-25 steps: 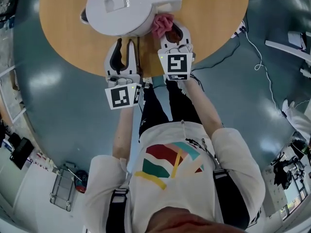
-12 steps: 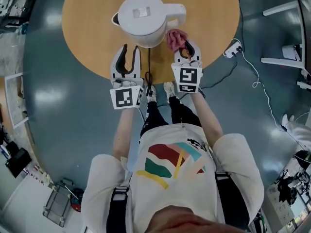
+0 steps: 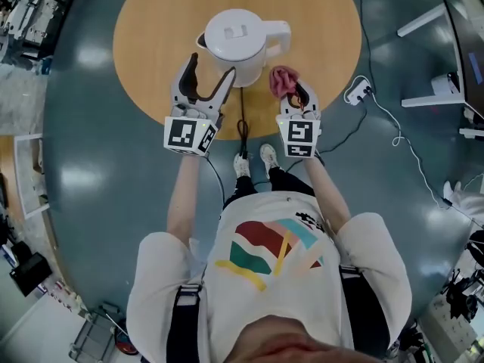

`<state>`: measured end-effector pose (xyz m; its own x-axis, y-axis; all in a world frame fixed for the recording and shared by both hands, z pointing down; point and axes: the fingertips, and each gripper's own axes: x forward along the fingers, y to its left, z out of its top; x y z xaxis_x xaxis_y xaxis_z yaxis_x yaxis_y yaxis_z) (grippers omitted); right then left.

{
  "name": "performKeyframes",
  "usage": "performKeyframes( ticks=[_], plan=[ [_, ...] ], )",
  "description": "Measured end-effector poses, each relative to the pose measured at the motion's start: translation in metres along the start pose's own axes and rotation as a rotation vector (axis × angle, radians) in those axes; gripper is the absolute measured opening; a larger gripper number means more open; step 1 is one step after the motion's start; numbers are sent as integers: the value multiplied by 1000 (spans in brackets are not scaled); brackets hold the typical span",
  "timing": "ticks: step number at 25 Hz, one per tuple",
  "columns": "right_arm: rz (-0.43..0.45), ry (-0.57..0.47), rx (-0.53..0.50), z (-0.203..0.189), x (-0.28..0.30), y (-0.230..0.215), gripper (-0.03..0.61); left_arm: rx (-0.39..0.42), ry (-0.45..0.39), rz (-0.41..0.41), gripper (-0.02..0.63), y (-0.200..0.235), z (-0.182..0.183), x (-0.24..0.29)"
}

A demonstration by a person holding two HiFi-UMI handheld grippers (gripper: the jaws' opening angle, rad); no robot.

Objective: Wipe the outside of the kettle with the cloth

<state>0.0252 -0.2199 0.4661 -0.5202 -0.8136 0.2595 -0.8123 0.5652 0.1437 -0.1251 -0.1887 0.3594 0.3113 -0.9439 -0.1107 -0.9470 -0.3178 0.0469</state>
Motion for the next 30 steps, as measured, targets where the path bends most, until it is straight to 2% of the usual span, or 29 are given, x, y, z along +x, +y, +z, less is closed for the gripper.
performKeyframes(
  ticks=[5, 9, 11, 13, 15, 16, 18, 21, 26, 27, 30],
  plan=[
    [-56, 19, 19, -5, -15, -14, 48, -129, 35, -16, 383, -60, -13, 5],
    [-129, 65, 41, -27, -36, -44, 48, -136, 87, -107, 383, -124, -38, 34],
    [-170, 80, 55, -37, -47, -63, 48, -155, 97, -109, 383, -141, -50, 57],
    [-204, 89, 67, -45, -56, -84, 47, -234, 102, -46, 383, -138, -64, 82],
    [-226, 94, 72, -51, -64, -101, 48, -316, 112, 54, 383, -122, -78, 105],
    [-234, 96, 73, -55, -67, -109, 48, -333, 126, 107, 383, -114, -86, 114],
    [-251, 104, 77, -66, -74, -126, 47, -306, 175, 202, 382, -104, -102, 131],
    [-270, 110, 92, -78, -84, -149, 48, -209, 236, 312, 382, -101, -115, 148],
    [-279, 109, 94, -87, -84, -172, 47, -130, 256, 409, 379, -96, -121, 166],
    [-276, 108, 95, -88, -83, -174, 48, -125, 253, 421, 347, -94, -120, 166],
    [-250, 108, 93, -88, -79, -174, 48, -131, 245, 450, 172, -84, -120, 160]
  ],
)
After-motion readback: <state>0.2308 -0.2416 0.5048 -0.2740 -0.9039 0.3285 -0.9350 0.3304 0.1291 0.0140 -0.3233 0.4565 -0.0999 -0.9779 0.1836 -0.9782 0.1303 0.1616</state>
